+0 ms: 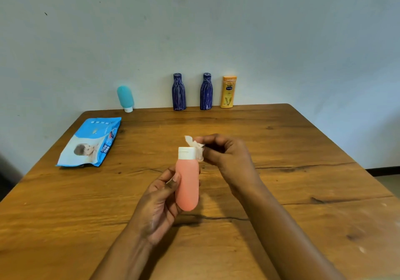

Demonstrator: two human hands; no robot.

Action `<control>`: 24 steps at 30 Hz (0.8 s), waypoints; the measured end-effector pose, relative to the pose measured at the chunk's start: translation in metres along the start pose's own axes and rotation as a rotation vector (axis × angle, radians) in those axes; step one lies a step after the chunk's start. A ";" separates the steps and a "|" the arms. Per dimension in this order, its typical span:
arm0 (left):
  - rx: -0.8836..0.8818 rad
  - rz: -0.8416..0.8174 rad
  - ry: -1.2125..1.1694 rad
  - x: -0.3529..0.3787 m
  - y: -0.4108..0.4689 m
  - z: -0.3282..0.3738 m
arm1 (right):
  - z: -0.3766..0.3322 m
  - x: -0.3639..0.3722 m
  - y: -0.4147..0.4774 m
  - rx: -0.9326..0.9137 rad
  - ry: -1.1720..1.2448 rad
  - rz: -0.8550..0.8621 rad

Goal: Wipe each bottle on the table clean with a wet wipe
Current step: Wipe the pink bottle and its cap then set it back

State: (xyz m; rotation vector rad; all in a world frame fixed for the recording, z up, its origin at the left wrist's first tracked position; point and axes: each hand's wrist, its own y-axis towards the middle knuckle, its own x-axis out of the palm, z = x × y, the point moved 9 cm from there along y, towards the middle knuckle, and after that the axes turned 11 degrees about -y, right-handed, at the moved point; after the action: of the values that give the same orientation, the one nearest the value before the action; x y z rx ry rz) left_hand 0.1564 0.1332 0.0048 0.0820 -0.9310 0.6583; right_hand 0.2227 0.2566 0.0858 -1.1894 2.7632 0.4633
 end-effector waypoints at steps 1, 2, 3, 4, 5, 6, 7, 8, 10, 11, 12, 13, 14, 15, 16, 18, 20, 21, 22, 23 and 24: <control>0.023 0.018 0.007 -0.001 0.001 0.003 | 0.003 0.006 -0.002 0.077 0.092 -0.056; 0.050 0.036 0.006 -0.004 0.003 0.006 | 0.003 0.008 -0.005 0.117 0.151 -0.092; 0.076 0.048 0.009 -0.007 0.004 0.010 | 0.001 0.009 -0.007 0.137 0.188 -0.122; 0.093 0.050 0.016 -0.009 0.004 0.013 | -0.001 0.009 -0.010 0.149 0.209 -0.145; 0.101 0.041 0.024 -0.009 0.004 0.014 | -0.001 0.007 -0.012 0.155 0.219 -0.139; 0.105 0.023 0.034 -0.007 0.003 0.014 | 0.000 0.003 -0.011 0.165 0.233 -0.108; 0.106 0.004 0.048 -0.006 0.003 0.014 | 0.003 -0.001 -0.008 0.186 0.252 -0.070; 0.101 -0.012 0.065 -0.004 0.001 0.012 | 0.005 -0.001 -0.006 0.215 0.268 -0.046; 0.107 -0.021 0.135 -0.005 0.002 0.010 | 0.009 0.007 -0.004 0.257 0.272 -0.062; 0.138 -0.012 0.175 -0.007 0.003 0.013 | 0.010 0.013 -0.005 0.259 0.270 -0.075; 0.180 0.002 0.208 -0.008 0.003 0.018 | 0.009 0.016 -0.008 0.260 0.274 -0.086; 0.228 0.017 0.245 -0.010 0.003 0.024 | 0.009 0.019 -0.012 0.259 0.282 -0.100; 0.270 0.041 0.291 -0.011 0.002 0.030 | 0.007 0.020 -0.016 0.259 0.304 -0.123; 0.313 0.064 0.353 -0.012 0.000 0.035 | 0.005 0.020 -0.018 0.259 0.334 -0.143; 0.352 0.095 0.438 -0.013 -0.001 0.040 | 0.003 0.017 -0.020 0.253 0.366 -0.142; 0.448 0.155 0.637 -0.012 -0.005 0.049 | -0.001 -0.007 -0.015 0.136 0.219 0.014; 0.539 0.179 0.808 -0.006 -0.010 0.056 | -0.024 -0.034 -0.015 -0.133 -0.227 0.258; 0.579 0.177 0.864 -0.002 -0.013 0.059 | -0.038 -0.033 -0.018 -0.287 -0.396 0.305; 0.618 0.167 0.914 0.003 -0.016 0.061 | -0.048 -0.023 -0.022 -0.429 -0.509 0.281; 0.657 0.158 0.968 0.008 -0.018 0.062 | -0.052 -0.007 -0.026 -0.543 -0.612 0.208; 0.693 0.152 1.039 0.013 -0.021 0.064 | -0.055 0.010 -0.030 -0.629 -0.719 0.134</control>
State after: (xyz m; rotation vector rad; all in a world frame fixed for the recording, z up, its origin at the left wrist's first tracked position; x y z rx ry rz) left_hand 0.1280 0.1010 0.0578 0.2544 0.3165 0.9932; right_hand 0.2394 0.2128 0.1285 -0.6865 2.1070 1.5058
